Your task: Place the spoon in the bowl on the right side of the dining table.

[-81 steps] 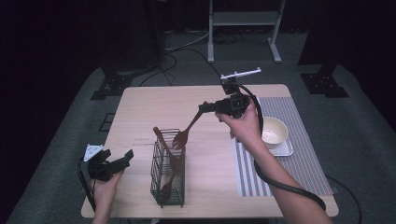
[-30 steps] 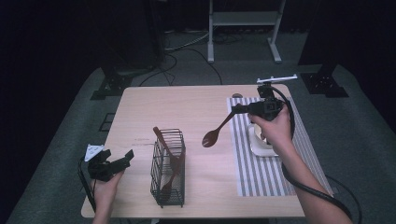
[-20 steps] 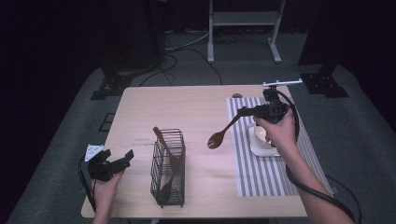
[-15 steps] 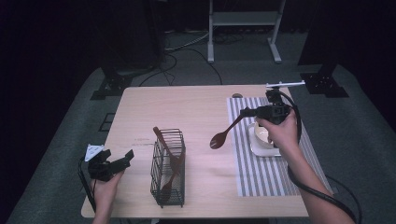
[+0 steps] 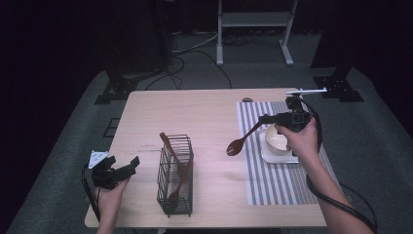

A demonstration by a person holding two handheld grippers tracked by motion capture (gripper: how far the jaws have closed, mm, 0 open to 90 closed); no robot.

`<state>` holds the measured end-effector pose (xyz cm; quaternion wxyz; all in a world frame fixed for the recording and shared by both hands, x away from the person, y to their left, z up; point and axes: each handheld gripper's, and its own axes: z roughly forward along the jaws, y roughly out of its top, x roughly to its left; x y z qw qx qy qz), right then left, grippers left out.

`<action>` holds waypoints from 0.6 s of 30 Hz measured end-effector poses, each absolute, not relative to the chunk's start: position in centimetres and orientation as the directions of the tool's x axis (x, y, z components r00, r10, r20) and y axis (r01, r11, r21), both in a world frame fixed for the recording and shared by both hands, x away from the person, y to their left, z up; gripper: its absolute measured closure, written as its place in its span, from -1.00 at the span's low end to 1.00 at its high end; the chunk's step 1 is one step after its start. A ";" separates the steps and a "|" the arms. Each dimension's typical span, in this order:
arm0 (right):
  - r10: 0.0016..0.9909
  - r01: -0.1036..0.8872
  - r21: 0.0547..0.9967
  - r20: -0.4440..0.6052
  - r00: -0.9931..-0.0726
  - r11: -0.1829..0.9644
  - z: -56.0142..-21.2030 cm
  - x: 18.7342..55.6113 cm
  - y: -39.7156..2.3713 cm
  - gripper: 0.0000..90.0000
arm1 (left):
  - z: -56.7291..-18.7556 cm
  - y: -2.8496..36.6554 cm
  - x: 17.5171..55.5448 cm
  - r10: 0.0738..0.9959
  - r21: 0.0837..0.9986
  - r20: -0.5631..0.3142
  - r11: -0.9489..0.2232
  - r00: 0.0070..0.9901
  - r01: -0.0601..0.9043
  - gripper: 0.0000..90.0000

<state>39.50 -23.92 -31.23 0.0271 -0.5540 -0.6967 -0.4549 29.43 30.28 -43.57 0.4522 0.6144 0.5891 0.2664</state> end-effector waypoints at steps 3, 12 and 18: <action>0.753 0.798 0.602 0.540 -0.376 -0.034 -31.4 39.5 -24.4 0.84 | -43.6 30.3 29.4 0.965 0.870 -0.204 0.102 0.164 0.483 -0.94; 0.765 0.798 0.599 0.543 -0.348 -0.062 -31.8 39.2 -26.0 0.84 | -43.6 30.2 29.5 0.966 0.870 -0.201 0.099 0.165 0.483 -0.94; 0.775 0.801 0.594 0.542 -0.325 -0.079 -32.2 39.2 -27.2 0.84 | -43.6 30.2 29.5 0.966 0.870 -0.199 0.097 0.165 0.483 -0.94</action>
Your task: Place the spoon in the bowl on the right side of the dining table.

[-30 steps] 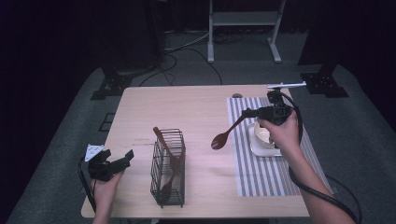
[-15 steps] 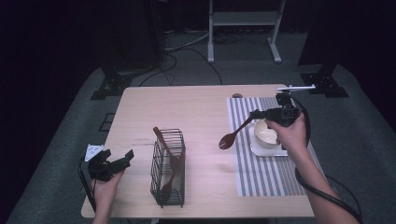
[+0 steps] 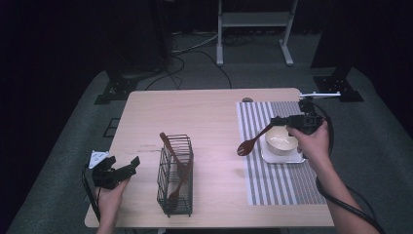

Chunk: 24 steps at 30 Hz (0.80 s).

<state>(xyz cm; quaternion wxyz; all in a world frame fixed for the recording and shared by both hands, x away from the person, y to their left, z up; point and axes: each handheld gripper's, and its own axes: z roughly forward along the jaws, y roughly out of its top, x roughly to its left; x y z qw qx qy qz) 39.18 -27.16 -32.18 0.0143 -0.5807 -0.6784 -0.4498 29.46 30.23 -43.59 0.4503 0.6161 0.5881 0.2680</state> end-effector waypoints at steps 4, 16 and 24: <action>0.781 0.799 0.593 0.544 -0.307 -0.099 -32.3 39.1 -28.0 0.84 | -43.6 30.2 29.5 0.966 0.870 -0.198 0.095 0.167 0.483 -0.94; 0.796 0.792 0.594 0.543 -0.268 -0.138 -32.1 38.9 -30.0 0.84 | -43.6 30.2 29.5 0.966 0.870 -0.198 0.095 0.166 0.484 -0.94; 0.802 0.783 0.599 0.545 -0.247 -0.166 -31.9 38.7 -31.4 0.84 | -43.6 30.2 29.4 0.966 0.870 -0.195 0.092 0.168 0.484 -0.94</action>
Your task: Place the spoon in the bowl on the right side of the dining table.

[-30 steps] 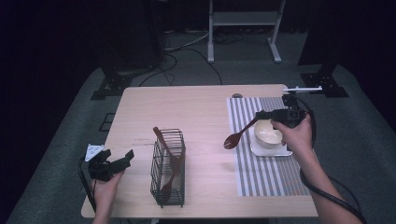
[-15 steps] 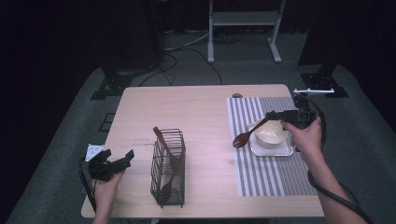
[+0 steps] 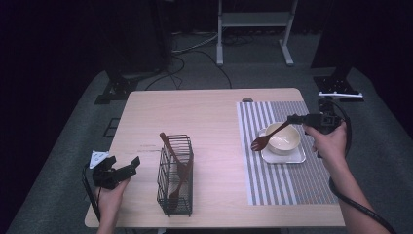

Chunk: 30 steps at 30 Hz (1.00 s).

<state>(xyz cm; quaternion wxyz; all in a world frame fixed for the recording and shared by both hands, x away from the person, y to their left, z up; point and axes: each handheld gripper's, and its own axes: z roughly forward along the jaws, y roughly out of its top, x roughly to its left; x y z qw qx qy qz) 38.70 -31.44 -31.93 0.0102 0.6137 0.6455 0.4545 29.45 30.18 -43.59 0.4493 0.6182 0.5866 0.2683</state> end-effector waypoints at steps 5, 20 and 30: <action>0.805 0.781 0.598 0.546 -0.232 -0.181 -31.9 38.6 -32.1 0.84 | -43.6 30.1 29.5 0.966 0.870 -0.194 0.090 0.168 0.485 -0.94; 0.813 0.766 0.600 0.551 -0.189 -0.229 -31.8 38.6 -34.0 0.84 | -43.6 30.2 29.4 0.967 0.871 -0.193 0.090 0.167 0.483 -0.94; 0.814 0.754 0.603 0.557 -0.165 -0.260 -31.7 38.5 -35.2 0.84 | -43.6 30.1 29.4 0.966 0.872 -0.195 0.093 0.167 0.480 -0.94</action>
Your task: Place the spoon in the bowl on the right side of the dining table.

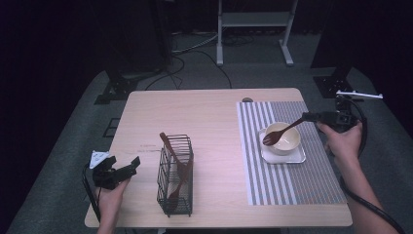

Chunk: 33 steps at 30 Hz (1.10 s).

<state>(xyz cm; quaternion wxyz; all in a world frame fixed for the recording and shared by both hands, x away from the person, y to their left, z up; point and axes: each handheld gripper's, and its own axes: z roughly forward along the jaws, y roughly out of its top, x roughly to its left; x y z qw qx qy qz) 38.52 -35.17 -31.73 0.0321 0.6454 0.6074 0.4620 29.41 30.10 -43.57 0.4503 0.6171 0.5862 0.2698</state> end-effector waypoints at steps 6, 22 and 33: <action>0.815 0.748 0.602 0.561 -0.146 -0.281 -31.8 38.4 -36.0 0.84 | -43.6 30.1 29.4 0.966 0.871 -0.196 0.093 0.168 0.483 -0.94; 0.820 0.736 0.601 0.562 -0.113 -0.311 -32.0 38.1 -37.6 0.84 | -43.6 30.1 29.4 0.966 0.871 -0.195 0.092 0.167 0.483 -0.94; 0.821 0.730 0.601 0.562 -0.098 -0.324 -32.3 38.0 -38.2 0.84 | -43.6 30.1 29.4 0.966 0.871 -0.195 0.093 0.167 0.482 -0.94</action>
